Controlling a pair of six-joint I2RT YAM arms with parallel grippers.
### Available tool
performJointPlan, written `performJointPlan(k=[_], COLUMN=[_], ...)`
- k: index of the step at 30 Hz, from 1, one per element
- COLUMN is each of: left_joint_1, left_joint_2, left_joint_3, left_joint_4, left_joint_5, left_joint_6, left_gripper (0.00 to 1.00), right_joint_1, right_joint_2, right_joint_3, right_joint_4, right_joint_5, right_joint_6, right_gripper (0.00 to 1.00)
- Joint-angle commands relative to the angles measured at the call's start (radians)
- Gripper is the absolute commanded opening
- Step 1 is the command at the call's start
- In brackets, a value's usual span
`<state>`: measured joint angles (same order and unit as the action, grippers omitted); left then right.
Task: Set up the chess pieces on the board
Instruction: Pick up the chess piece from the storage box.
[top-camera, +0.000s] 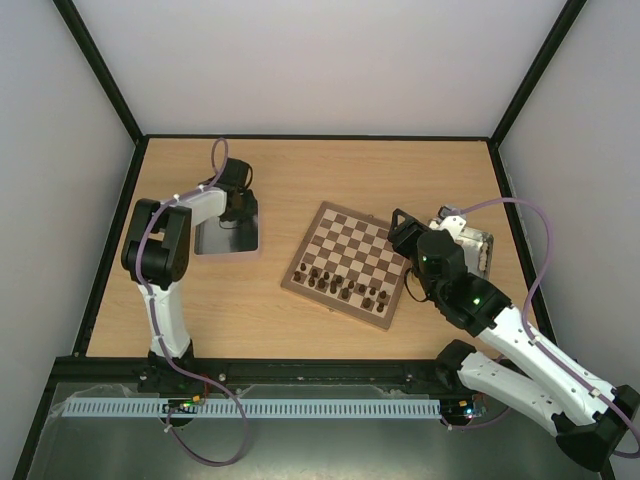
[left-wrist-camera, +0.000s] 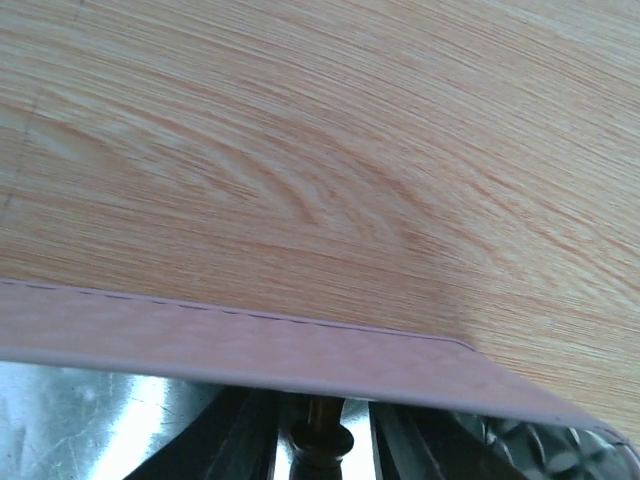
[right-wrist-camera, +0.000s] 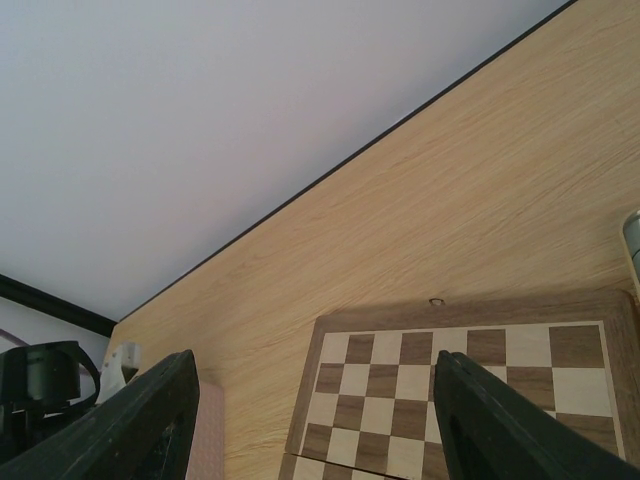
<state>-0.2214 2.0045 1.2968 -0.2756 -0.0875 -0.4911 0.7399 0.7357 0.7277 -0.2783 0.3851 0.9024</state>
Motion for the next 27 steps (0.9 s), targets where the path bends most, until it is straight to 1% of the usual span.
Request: performJointPlan(k=[1, 5, 8, 12, 18, 21, 23, 26, 27], left_joint_1=[0.006, 0.005, 0.004, -0.006, -0.009, -0.020, -0.037, -0.082, -0.102], left_joint_2=[0.021, 0.010, -0.020, -0.117, -0.391, -0.543, -0.644, -0.756, -0.786], left_joint_3=[0.027, 0.012, -0.014, -0.079, -0.235, -0.329, -0.384, -0.454, -0.473], left_joint_4=[0.013, 0.030, 0.045, 0.038, 0.054, 0.131, 0.196, 0.308, 0.341], left_joint_5=[-0.044, -0.045, -0.027, -0.009, 0.105, 0.202, 0.259, 0.298, 0.292], left_joint_6=[0.000, 0.002, 0.014, -0.010, -0.114, -0.216, -0.314, -0.506, -0.608], left_gripper=[0.25, 0.14, 0.09, 0.09, 0.11, 0.12, 0.13, 0.13, 0.12], right_joint_1=[-0.001, 0.000, 0.000, 0.000, 0.000, 0.003, 0.012, 0.039, 0.055], right_joint_2=[0.002, 0.005, 0.010, 0.031, 0.135, 0.219, 0.275, 0.367, 0.393], right_joint_3=[-0.007, -0.008, -0.011, -0.020, -0.030, -0.027, -0.016, 0.041, 0.069], right_joint_4=[0.018, 0.018, 0.024, 0.070, 0.190, 0.272, 0.348, 0.388, 0.391], right_joint_5=[0.020, 0.013, 0.002, -0.066, -0.289, -0.401, -0.470, -0.542, -0.554], right_joint_6=[0.010, 0.013, 0.013, -0.028, -0.124, -0.157, -0.179, -0.222, -0.235], right_gripper=[0.64, 0.64, 0.64, 0.64, 0.65, 0.66, 0.66, 0.66, 0.66])
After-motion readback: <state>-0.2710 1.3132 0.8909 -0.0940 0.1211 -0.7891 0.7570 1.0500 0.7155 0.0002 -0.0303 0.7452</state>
